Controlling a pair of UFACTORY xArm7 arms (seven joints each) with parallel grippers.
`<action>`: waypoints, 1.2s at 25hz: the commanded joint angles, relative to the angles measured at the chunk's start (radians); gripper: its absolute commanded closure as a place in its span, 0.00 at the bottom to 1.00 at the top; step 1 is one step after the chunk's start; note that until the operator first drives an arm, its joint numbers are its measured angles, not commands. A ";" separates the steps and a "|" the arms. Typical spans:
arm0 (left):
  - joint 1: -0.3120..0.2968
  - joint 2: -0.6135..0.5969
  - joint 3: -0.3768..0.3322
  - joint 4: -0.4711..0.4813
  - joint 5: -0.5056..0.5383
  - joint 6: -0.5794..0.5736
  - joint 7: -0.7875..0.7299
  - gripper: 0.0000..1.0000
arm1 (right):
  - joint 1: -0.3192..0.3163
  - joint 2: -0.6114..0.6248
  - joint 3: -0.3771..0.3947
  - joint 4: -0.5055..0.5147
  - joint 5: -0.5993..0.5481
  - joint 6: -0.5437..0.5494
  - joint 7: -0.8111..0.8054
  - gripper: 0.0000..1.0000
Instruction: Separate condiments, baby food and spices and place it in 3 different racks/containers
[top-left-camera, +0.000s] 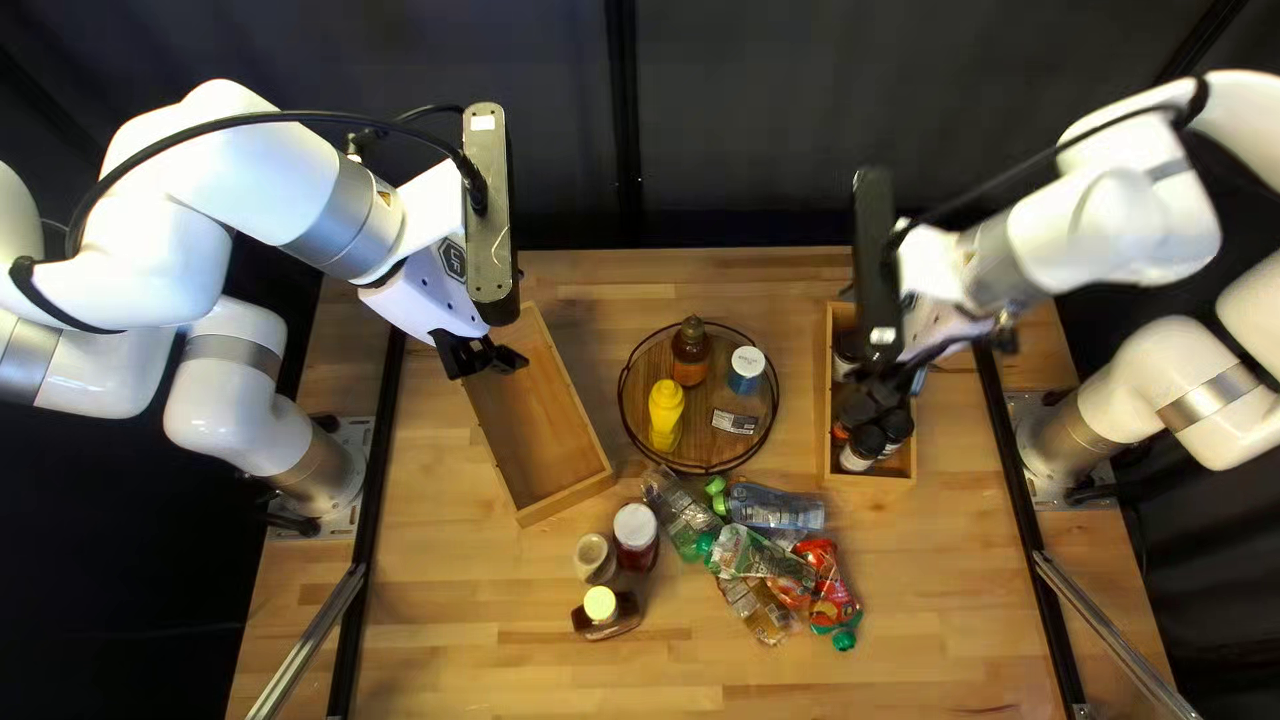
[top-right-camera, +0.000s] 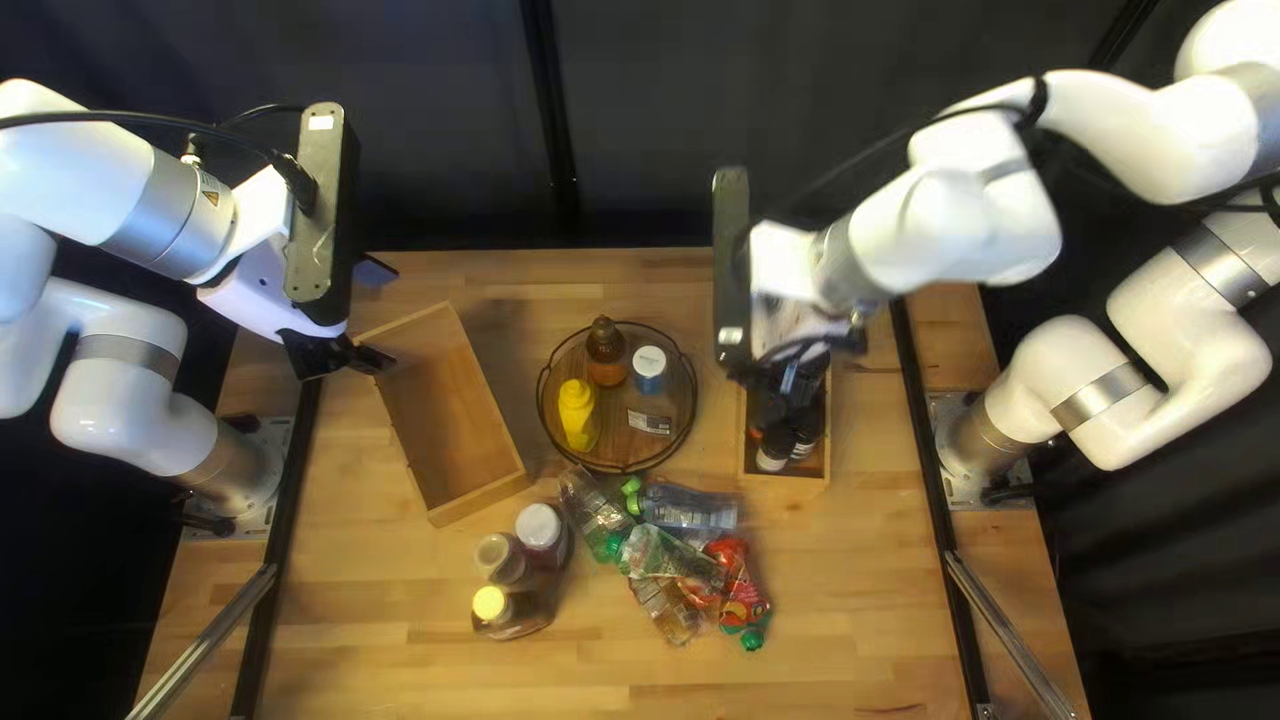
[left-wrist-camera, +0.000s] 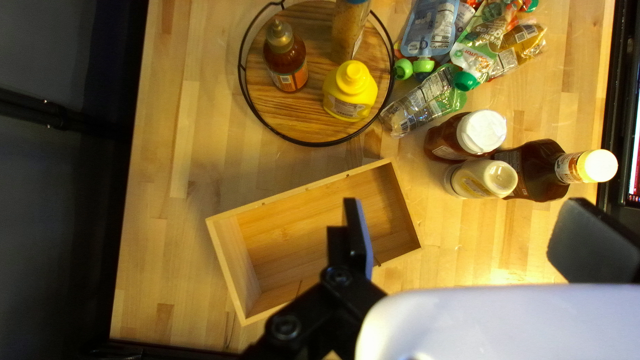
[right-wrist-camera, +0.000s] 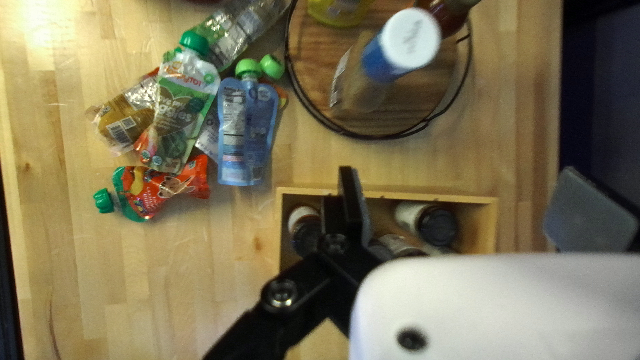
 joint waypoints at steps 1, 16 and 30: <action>0.000 0.000 0.000 0.000 0.000 0.000 0.000 0.00 | -0.003 -0.046 -0.011 0.044 0.037 0.042 -0.006 0.00; 0.000 0.000 0.000 0.000 0.000 0.000 0.000 0.00 | -0.003 -0.046 -0.011 0.044 0.037 0.042 -0.006 0.00; -0.028 0.171 -0.054 0.047 -0.045 -0.088 -0.059 0.00 | -0.003 -0.046 -0.011 0.044 0.037 0.042 -0.006 0.00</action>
